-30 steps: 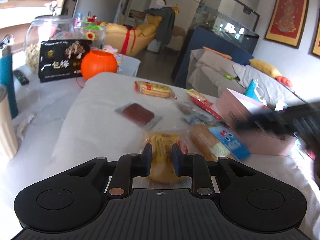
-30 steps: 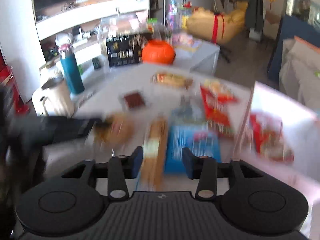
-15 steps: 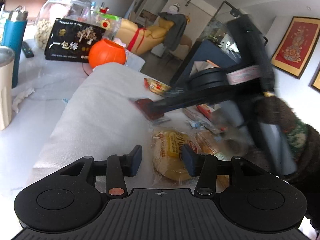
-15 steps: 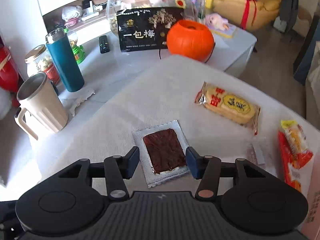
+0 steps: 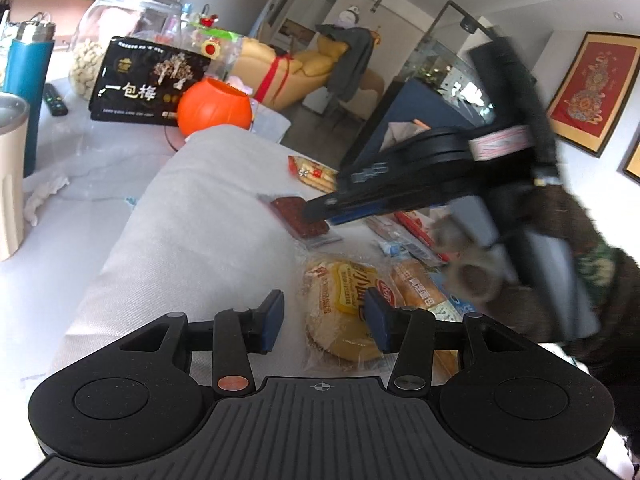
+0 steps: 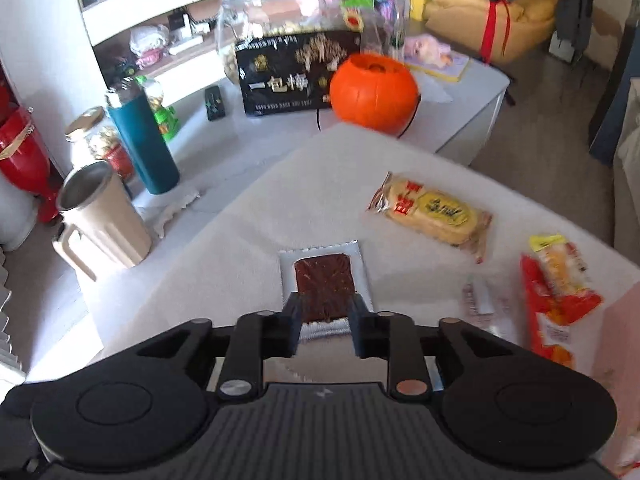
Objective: Organize snacks
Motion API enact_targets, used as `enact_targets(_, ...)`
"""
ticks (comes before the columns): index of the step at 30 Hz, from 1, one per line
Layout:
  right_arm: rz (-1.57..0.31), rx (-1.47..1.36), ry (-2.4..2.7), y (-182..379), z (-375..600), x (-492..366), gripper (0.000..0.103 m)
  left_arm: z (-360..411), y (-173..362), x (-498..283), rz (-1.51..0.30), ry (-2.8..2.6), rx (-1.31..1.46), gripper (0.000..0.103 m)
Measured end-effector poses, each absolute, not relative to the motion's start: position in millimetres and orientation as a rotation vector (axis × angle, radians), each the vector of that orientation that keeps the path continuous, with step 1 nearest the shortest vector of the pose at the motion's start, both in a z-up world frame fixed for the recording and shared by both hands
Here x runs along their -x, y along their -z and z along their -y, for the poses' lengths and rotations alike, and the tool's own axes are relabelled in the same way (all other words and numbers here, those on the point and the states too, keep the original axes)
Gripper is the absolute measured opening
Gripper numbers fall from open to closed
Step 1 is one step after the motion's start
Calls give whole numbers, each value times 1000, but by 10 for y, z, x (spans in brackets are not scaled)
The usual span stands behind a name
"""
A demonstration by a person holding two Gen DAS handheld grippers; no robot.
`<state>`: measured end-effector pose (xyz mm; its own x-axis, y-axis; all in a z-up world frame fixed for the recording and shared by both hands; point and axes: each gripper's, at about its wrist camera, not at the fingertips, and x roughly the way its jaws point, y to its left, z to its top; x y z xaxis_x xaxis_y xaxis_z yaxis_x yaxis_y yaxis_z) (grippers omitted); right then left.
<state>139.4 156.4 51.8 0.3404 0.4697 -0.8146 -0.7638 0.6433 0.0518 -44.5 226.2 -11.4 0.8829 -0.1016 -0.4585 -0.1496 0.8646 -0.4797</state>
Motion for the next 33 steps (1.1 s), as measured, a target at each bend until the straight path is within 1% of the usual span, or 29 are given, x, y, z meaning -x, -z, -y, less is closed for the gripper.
enact_targets(1, -927, 363, -826, -455, -1617, -1433, 25, -2268, 118, 444, -494, -25, 536, 51)
enact_targets(3, -909, 340, -823, -414, -1671, -1465, 36, -2277, 126, 444, -495, -23, 544, 52)
enact_targets(4, -907, 348, -821, -401, -1716, -1473, 44, -2282, 128, 441, -495, -22, 548, 52)
enact_targets(9, -856, 458, -794, -366, -1841, -1410, 46, -2289, 139, 447, -496, -20, 559, 52)
enact_targets(12, -811, 466, -737, -390, -1831, -1405, 46, -2294, 144, 445, -496, -19, 562, 52)
enact_targets(13, -794, 450, -737, -412, -1817, -1412, 48, -2298, 146, 445, -496, -19, 564, 52)
enact_targets(16, -820, 405, -734, -393, -1793, -1507, 67, -2305, 151, 443, -497, -17, 569, 52)
enact_targets(18, -890, 377, -753, -312, -1784, -1587, 67, -2307, 151, 449, -496, -16, 572, 52)
enact_targets(19, -889, 371, -756, -287, -1762, -1591, 67, -2307, 152, 449, -497, -15, 573, 52)
enact_targets(20, -870, 388, -752, -287, -1755, -1565, 59, -2307, 153, 448, -497, -15, 576, 52)
enact_targets(22, -848, 440, -773, -318, -1755, -1475, 49, -2313, 156, 445, -497, -13, 580, 52)
enact_targets(23, -832, 474, -777, -343, -1752, -1397, 45, -2319, 159, 443, -497, -13, 581, 52)
enact_targets(24, -817, 492, -784, -370, -1735, -1336, 44, -2324, 160, 443, -497, -12, 584, 52)
enact_targets(25, -812, 498, -807, -412, -1692, -1266, 22, -2326, 161, 442, -497, -11, 586, 52)
enact_targets(26, -830, 499, -816, -442, -1658, -1227, 4, -2327, 164, 440, -497, -11, 588, 52)
enact_targets(27, -843, 486, -813, -486, -1604, -1196, 1, -2328, 164, 440, -498, -10, 589, 52)
enact_targets(33, -818, 421, -828, -803, -1209, -1047, 1, -2316, 160, 436, -498, -14, 583, 52)
